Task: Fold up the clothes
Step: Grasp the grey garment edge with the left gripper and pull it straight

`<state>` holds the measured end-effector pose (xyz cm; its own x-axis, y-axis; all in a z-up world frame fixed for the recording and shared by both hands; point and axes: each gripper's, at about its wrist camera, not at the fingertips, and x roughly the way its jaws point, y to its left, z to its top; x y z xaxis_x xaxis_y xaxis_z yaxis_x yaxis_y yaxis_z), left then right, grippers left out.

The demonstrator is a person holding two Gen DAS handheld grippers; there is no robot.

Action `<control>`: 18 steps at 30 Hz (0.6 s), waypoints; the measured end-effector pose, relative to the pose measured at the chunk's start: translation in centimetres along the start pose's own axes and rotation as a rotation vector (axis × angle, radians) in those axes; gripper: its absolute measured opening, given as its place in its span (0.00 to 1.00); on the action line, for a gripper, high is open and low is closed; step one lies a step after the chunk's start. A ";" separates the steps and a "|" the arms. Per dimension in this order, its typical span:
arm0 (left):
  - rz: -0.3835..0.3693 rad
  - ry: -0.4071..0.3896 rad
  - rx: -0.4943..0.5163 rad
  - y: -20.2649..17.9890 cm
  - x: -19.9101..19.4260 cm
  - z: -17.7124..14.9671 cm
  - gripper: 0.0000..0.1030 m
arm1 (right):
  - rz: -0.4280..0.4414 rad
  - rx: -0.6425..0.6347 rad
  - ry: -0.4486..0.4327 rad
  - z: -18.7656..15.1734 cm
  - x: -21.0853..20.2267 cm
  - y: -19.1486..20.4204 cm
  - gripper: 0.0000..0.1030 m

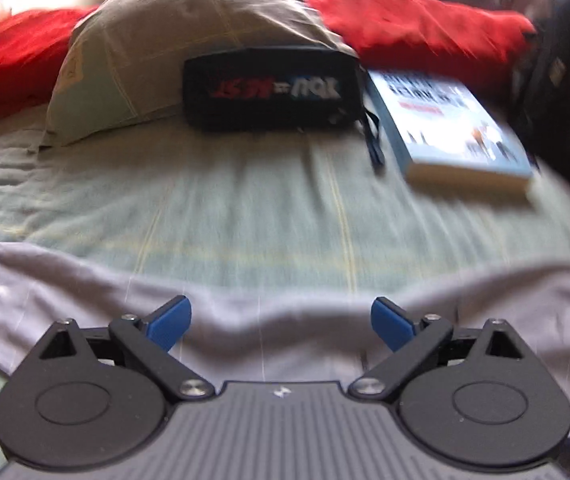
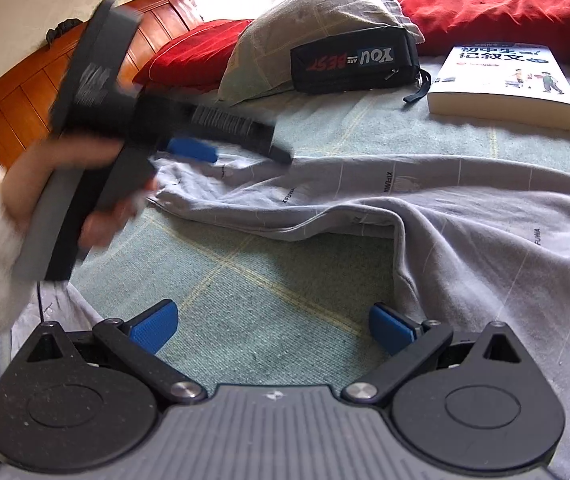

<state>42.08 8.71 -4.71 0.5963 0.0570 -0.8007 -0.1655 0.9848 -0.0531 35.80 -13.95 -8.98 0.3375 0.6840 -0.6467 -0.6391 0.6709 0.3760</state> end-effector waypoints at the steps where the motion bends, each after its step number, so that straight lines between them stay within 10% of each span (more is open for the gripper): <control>1: 0.011 0.009 -0.021 0.2 0.9 0.6 0.93 | 0.000 -0.001 0.000 0.0 0.0 0.0 1.00; 18: 0.044 0.020 0.039 0.6 -0.9 -5.7 0.94 | -0.004 0.005 -0.003 0.1 0.2 0.0 1.00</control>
<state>36.96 8.30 -7.42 0.5733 0.0972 -0.8136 -0.1600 0.9871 0.0052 35.93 -13.77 -8.99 0.3422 0.6821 -0.6462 -0.6346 0.6750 0.3765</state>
